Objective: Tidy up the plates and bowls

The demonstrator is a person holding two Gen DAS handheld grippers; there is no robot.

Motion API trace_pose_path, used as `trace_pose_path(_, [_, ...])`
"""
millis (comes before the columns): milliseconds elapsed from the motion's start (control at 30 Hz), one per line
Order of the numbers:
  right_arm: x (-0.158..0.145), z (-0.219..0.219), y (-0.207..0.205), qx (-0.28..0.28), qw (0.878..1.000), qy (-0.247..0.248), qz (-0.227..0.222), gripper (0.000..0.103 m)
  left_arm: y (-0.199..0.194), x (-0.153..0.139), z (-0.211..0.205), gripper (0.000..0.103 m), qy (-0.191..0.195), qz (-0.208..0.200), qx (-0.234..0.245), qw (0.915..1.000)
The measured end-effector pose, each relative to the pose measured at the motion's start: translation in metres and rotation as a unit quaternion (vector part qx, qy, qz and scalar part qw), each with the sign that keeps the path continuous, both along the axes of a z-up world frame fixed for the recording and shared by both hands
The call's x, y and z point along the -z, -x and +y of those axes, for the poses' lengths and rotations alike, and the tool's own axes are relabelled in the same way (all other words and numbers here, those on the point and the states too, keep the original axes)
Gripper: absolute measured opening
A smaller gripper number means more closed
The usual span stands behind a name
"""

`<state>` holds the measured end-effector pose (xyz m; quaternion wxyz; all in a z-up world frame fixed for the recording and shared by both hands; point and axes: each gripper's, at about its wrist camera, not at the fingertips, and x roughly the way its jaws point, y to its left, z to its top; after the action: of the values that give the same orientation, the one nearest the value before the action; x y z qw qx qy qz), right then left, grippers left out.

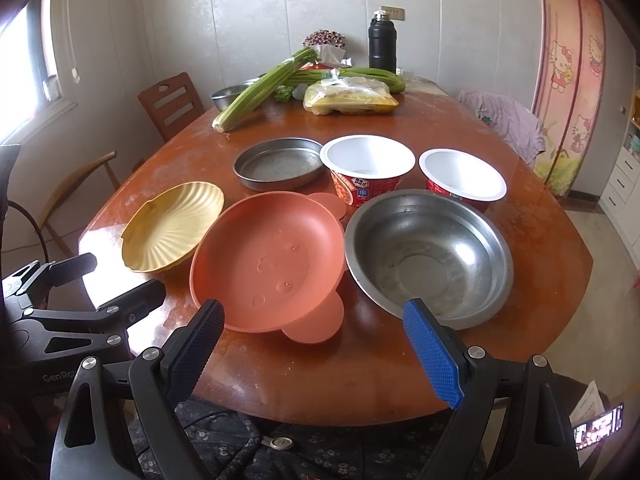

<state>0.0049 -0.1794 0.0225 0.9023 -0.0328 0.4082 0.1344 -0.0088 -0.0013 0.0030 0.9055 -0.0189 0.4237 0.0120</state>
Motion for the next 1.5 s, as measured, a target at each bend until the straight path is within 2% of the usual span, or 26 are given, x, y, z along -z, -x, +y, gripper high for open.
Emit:
trace_pose_path(433, [-0.013,0.015,-0.011,-0.022,0.999,-0.004,-0.027,0.092,-0.002,0.005,0.016,0.101,0.001,0.001,-0.014,0.9999])
trace_pose_path(667, [-0.023,0.041,-0.038,-0.064,0.997,-0.018,-0.034,0.092,-0.007,0.009,0.062,0.101,0.023,0.002,-0.065,0.9976])
trace_pose_path(867, [-0.02,0.074,-0.068,-0.108,0.994,-0.016,-0.014,0.092,-0.016,0.016,0.097,0.101,0.046,0.011,-0.101,0.9938])
trace_pose_path(1000, [-0.012,0.1,-0.092,-0.142,0.99,-0.016,0.012,0.092,-0.027,0.026,0.11,0.101,0.052,0.031,-0.113,0.9918])
trace_pose_path(1133, [-0.001,0.126,-0.112,-0.155,0.988,0.013,0.02,0.09,-0.038,0.038,0.114,0.101,0.056,0.051,-0.114,0.9905])
trace_pose_path(1267, [0.017,0.147,-0.132,-0.171,0.983,0.031,0.054,0.082,-0.05,0.045,0.114,0.101,0.059,0.064,-0.112,0.9899])
trace_pose_path(1400, [0.031,0.161,-0.143,-0.173,0.981,0.058,0.063,0.077,-0.059,0.046,0.111,0.101,0.059,0.069,-0.106,0.9902])
trace_pose_path(1500, [0.039,0.165,-0.151,-0.17,0.981,0.061,0.074,0.074,-0.066,0.047,0.109,0.098,0.058,0.074,-0.102,0.9904])
